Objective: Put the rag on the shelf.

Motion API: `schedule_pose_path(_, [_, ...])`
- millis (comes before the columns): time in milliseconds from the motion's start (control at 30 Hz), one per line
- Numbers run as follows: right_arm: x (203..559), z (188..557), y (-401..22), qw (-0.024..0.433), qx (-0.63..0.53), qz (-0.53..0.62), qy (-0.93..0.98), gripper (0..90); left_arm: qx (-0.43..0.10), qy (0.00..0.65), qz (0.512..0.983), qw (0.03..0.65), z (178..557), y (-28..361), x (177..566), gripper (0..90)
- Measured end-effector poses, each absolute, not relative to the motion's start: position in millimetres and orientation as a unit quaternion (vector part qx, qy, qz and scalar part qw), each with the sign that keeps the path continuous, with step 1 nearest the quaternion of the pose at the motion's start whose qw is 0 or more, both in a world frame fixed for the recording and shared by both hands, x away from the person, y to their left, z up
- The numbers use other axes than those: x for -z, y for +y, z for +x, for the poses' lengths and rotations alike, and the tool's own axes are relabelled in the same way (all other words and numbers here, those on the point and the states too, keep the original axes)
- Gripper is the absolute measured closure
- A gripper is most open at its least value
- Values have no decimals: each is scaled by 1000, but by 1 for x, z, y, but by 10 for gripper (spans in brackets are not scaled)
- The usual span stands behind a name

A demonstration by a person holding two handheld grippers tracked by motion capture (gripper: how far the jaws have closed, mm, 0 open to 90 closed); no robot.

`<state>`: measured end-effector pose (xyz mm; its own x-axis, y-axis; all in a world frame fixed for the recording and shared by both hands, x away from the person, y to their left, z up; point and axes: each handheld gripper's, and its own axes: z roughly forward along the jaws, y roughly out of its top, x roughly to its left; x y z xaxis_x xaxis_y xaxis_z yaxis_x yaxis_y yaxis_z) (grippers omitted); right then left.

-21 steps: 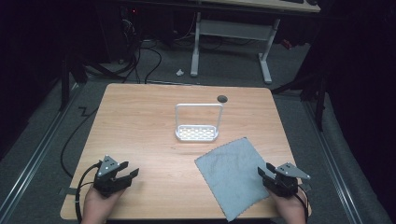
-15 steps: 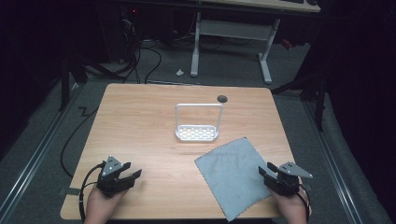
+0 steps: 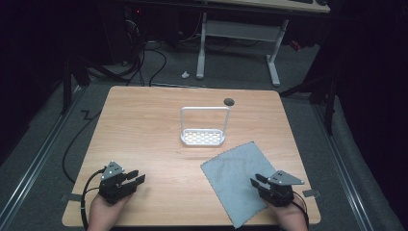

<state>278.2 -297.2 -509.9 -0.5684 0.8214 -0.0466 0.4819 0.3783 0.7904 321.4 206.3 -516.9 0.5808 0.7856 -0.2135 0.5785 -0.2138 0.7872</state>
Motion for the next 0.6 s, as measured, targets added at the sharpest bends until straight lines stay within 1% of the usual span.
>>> schedule_pose_path(67, [512,277,-282,211,-362,373,828,900,-110,440,773,444,321,206,517,644])
schedule_pose_path(300, [519,279,-262,180,-324,359,856,900,-111,441,770,447,321,207,516,640])
schedule_pose_path(433, [521,280,-254,172,-322,354,861,900,-114,439,772,446,320,205,515,635])
schedule_pose_path(467, [522,281,-241,170,-324,340,866,900,-115,438,774,443,319,203,514,633])
schedule_pose_path(600, [522,282,-209,162,-328,304,880,900,-116,423,783,440,315,192,513,627])
